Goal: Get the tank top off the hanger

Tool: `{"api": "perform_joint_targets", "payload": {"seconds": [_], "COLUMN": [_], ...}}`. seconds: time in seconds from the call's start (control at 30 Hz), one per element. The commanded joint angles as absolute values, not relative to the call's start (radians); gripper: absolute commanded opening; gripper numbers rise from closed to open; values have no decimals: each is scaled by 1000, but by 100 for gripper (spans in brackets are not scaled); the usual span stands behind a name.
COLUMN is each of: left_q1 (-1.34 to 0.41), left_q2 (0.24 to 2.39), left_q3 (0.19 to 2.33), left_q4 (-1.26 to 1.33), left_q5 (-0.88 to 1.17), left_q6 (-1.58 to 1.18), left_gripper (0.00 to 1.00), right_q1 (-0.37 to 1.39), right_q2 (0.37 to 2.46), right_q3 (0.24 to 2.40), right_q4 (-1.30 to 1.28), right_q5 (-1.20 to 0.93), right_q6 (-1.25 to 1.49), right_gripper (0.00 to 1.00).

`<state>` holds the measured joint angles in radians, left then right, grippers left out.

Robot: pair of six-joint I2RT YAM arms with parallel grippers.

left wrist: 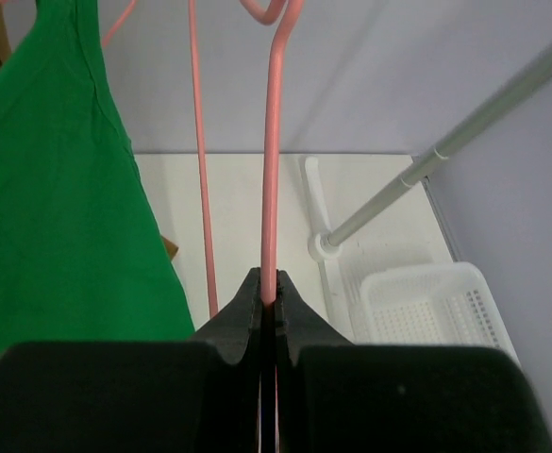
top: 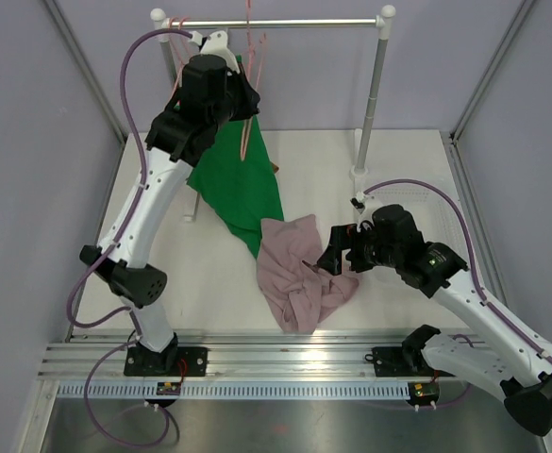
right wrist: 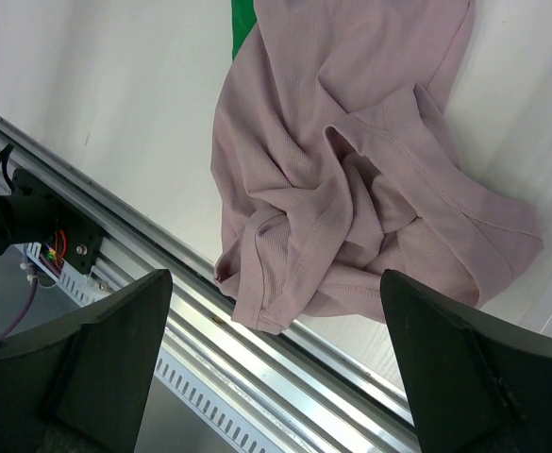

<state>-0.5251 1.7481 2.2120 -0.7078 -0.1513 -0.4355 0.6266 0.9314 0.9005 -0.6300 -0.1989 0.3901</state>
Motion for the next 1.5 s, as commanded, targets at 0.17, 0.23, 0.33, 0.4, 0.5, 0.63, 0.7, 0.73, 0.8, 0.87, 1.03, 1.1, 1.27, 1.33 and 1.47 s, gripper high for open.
{"api": "perform_joint_targets", "payload": {"seconds": [0.17,0.23,0.33,0.4,0.5,0.63,0.7,0.73,0.8,0.87,1.03,1.1,1.27,1.33,1.47], "left_q1": [-417,-417,-417,-417,-417,-417,-417,-416,-410,-391,-382,-382,-382,-382,-382], "left_q2": [1936,1905,1858,1850,1841,1790,1721,1698,1616,1545,1266,1175,913,856,709], "left_q3": [2436,2372,2270,2263,2278,2246,2208,2182,2110,1993,1746,1622,1390,1312,1192], "left_q4": [-693,-674,-629,-629,-646,-647,-624,-618,-615,-588,-574,-575,-607,-636,-739], "left_q5": [-6,-6,-6,-6,28,43,29,17,-26,-28,-70,-75,-43,-43,-78], "left_q6": [-440,-437,-439,-437,-433,-423,-417,-419,-419,-420,-417,-416,-377,-370,-327], "left_gripper": [0,0,0,6,32,99,99,99,99,99,99,99,99,99,99], "right_q1": [634,632,634,634,634,634,635,638,661,693,800,834,926,942,953], "right_q2": [911,907,931,951,992,1066,1103,1144,1190,1261,1409,1443,1555,1609,1690], "right_q3": [870,865,870,874,880,903,923,930,948,963,982,989,999,1000,991], "right_q4": [-538,-545,-538,-526,-512,-508,-512,-514,-526,-540,-543,-534,-537,-549,-548], "right_q5": [-195,-172,-169,-186,-193,-172,-149,-134,-83,39,119,144,221,248,227], "right_q6": [416,426,428,434,439,433,430,431,429,454,483,500,532,546,561], "right_gripper": [99,99,99,100,99,100,99,100,100,99,99,99,99,99,100]}}
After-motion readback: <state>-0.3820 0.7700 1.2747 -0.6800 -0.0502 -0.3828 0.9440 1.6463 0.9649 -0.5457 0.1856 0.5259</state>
